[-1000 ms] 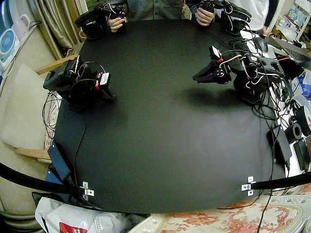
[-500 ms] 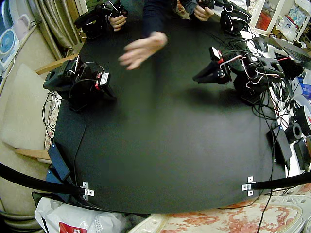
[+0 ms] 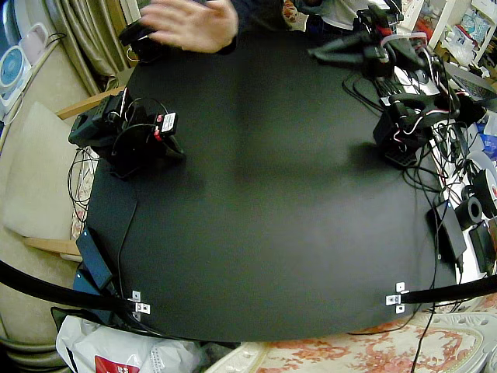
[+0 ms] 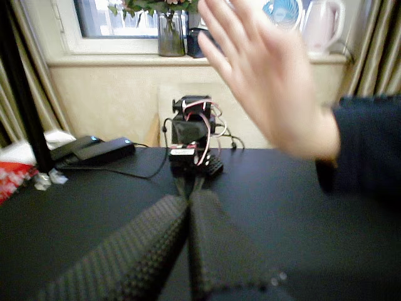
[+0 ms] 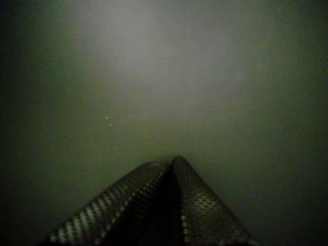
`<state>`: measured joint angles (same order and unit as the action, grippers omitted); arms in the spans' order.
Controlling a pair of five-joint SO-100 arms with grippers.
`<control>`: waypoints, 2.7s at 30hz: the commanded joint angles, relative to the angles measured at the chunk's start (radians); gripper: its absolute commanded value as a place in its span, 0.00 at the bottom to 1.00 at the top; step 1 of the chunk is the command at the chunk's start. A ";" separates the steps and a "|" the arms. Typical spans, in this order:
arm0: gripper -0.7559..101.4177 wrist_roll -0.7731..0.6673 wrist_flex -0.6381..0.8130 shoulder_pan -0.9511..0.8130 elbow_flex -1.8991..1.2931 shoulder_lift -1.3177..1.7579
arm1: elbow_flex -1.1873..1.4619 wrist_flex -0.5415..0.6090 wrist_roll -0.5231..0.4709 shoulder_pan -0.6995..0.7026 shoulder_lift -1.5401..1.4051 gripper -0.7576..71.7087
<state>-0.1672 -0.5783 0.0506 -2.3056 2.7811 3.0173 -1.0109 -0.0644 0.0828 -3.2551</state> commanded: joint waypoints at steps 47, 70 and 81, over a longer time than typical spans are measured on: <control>0.01 -0.199 -0.095 -0.055 0.061 0.044 | -0.011 -0.018 -0.041 0.046 -0.018 0.01; 0.01 -0.229 0.043 -0.034 -0.252 0.319 | -0.011 -0.018 -0.041 0.046 -0.018 0.01; 0.01 -0.176 -0.121 -0.095 -0.322 0.440 | -0.011 -0.018 -0.043 0.049 -0.018 0.01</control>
<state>-0.3436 -0.6550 -0.0322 -2.6200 3.2030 3.0173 -1.0124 -0.0997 0.1212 -3.2551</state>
